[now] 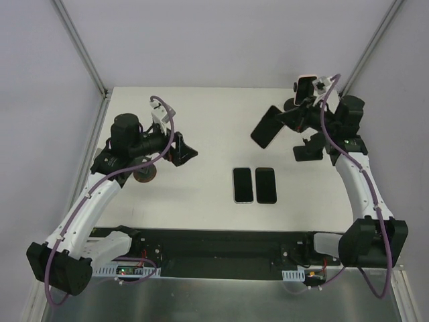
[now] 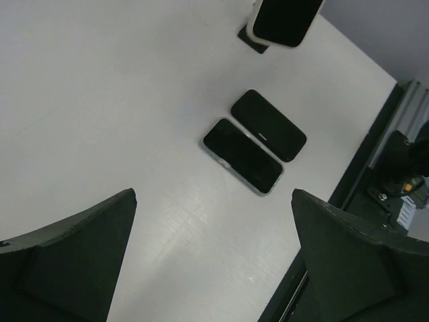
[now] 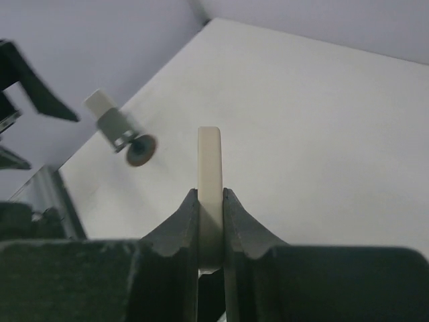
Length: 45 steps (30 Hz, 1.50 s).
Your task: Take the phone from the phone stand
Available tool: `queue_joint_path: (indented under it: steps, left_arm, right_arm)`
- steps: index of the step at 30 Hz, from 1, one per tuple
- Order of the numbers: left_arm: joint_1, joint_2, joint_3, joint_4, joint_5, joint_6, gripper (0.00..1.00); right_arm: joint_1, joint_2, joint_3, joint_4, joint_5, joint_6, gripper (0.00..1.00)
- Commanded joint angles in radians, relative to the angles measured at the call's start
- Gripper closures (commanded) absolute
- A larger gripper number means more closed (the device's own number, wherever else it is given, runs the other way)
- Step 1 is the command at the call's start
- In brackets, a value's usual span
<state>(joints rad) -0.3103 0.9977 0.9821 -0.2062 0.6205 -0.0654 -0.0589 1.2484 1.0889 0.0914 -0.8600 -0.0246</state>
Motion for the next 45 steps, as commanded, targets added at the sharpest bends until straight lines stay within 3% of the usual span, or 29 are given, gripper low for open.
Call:
queue_joint_path:
  steps: [1,8,11,16,23,27,30,31,33,34,37,38,40,45]
  left_arm:
    - [-0.050,0.048,0.084,0.063,0.206,-0.008,0.02]
    - [-0.142,0.139,0.080,0.132,0.263,-0.004,0.04]
    - [-0.154,0.165,0.047,0.204,0.335,-0.072,0.07]
    - [-0.182,0.173,-0.026,0.499,0.381,-0.226,0.16]
    - [-0.243,0.225,-0.031,0.544,0.404,-0.248,0.30]
    - [-0.262,0.248,-0.023,0.556,0.416,-0.244,0.45]
    - [-0.265,0.259,-0.017,0.562,0.423,-0.243,0.67]
    - [-0.266,0.257,-0.017,0.565,0.420,-0.241,0.86]
    - [-0.266,0.249,-0.023,0.567,0.412,-0.235,1.00]
    - [-0.266,0.245,-0.031,0.567,0.388,-0.234,1.00]
    - [-0.268,0.226,-0.048,0.556,0.307,-0.221,1.00]
    - [-0.268,0.222,-0.051,0.541,0.283,-0.212,1.00]
    - [-0.266,0.208,-0.056,0.498,0.222,-0.183,1.00]
    - [-0.288,0.167,-0.075,0.438,-0.022,-0.110,1.00]
  right_arm:
    - [0.145,0.000,0.078,0.094,-0.237,0.063,0.99]
    - [0.306,0.029,0.085,0.413,-0.335,0.310,0.99]
    - [0.355,0.032,0.089,0.465,-0.353,0.357,0.99]
    - [0.393,0.019,0.083,0.487,-0.347,0.376,0.99]
    - [0.398,0.009,0.077,0.513,-0.343,0.400,0.99]
    - [0.398,0.009,0.078,0.516,-0.347,0.416,0.99]
    - [0.398,0.014,0.080,0.519,-0.350,0.422,0.99]
    - [0.398,0.014,0.080,0.519,-0.355,0.425,0.99]
    - [0.396,0.019,0.080,0.519,-0.358,0.430,0.99]
    - [0.398,0.019,0.081,0.518,-0.352,0.443,0.97]
    - [0.396,0.025,0.082,0.484,-0.312,0.456,0.64]
    - [0.396,0.023,0.082,0.472,-0.297,0.456,0.34]
    - [0.396,0.020,0.081,0.402,-0.234,0.443,0.06]
    - [0.399,-0.036,0.103,0.127,-0.024,0.252,0.04]
